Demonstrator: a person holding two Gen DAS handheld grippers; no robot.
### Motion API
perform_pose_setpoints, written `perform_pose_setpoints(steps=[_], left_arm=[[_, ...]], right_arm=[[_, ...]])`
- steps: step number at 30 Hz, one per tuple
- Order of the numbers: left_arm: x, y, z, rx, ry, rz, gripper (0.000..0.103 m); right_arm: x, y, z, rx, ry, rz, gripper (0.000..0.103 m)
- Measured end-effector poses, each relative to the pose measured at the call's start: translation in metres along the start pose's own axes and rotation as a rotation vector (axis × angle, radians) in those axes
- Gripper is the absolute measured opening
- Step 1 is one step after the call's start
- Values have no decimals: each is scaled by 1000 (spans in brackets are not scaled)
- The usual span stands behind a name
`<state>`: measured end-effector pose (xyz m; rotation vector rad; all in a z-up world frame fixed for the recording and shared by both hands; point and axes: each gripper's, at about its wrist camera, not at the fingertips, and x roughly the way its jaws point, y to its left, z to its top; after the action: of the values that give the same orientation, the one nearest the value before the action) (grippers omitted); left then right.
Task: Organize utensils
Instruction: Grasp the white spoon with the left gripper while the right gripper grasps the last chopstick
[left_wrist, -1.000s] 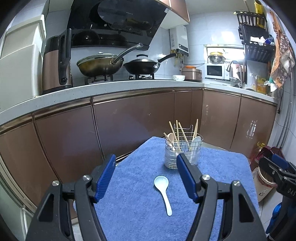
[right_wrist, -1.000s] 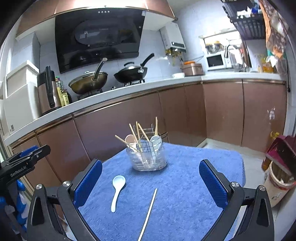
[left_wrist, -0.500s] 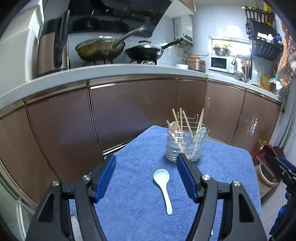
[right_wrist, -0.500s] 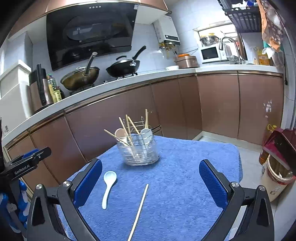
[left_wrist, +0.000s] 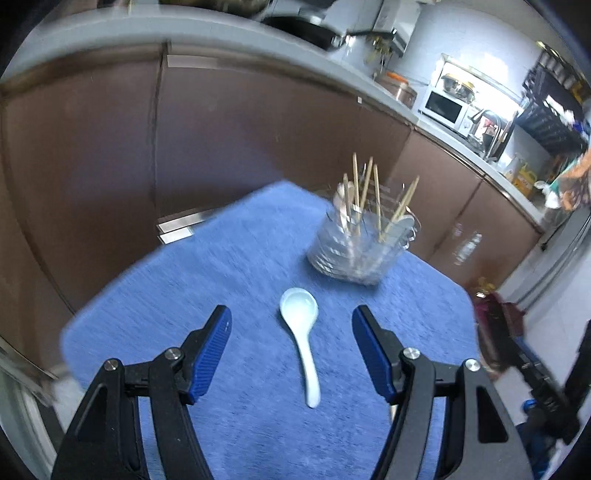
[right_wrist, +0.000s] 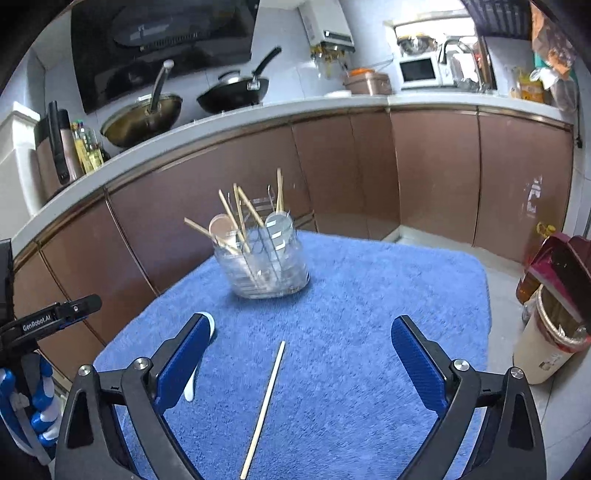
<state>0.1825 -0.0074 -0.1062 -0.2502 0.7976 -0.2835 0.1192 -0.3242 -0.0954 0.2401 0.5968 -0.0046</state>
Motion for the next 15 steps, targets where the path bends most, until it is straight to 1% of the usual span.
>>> perform_pose_setpoints(steps=[2, 3, 6, 7, 8, 9, 10, 11, 13, 15], left_arm=[[19, 10, 3, -36, 57, -54, 65], [27, 12, 5, -42, 78, -75, 65], [52, 16, 6, -38, 144, -127, 65], [60, 16, 7, -35, 166, -142, 65], [69, 16, 10, -30, 185, -151, 65], [75, 17, 10, -27, 199, -153, 65], [83, 17, 12, -22, 214, -156, 65], [91, 17, 14, -21, 230, -161, 65], [107, 18, 18, -22, 262, -170, 65], [119, 20, 20, -22, 283, -171, 65]], right_arm=[[12, 1, -1, -3, 41, 14, 87], [17, 2, -2, -5, 60, 23, 85], [37, 2, -4, -2, 133, 64, 74], [47, 1, -4, 4, 173, 89, 68], [53, 0, -5, 8, 196, 100, 63], [62, -1, -5, 11, 233, 113, 61], [74, -2, -6, 14, 283, 129, 56], [81, -2, -6, 15, 309, 136, 52], [102, 0, -6, 14, 383, 157, 49], [116, 4, -5, 5, 429, 169, 47]])
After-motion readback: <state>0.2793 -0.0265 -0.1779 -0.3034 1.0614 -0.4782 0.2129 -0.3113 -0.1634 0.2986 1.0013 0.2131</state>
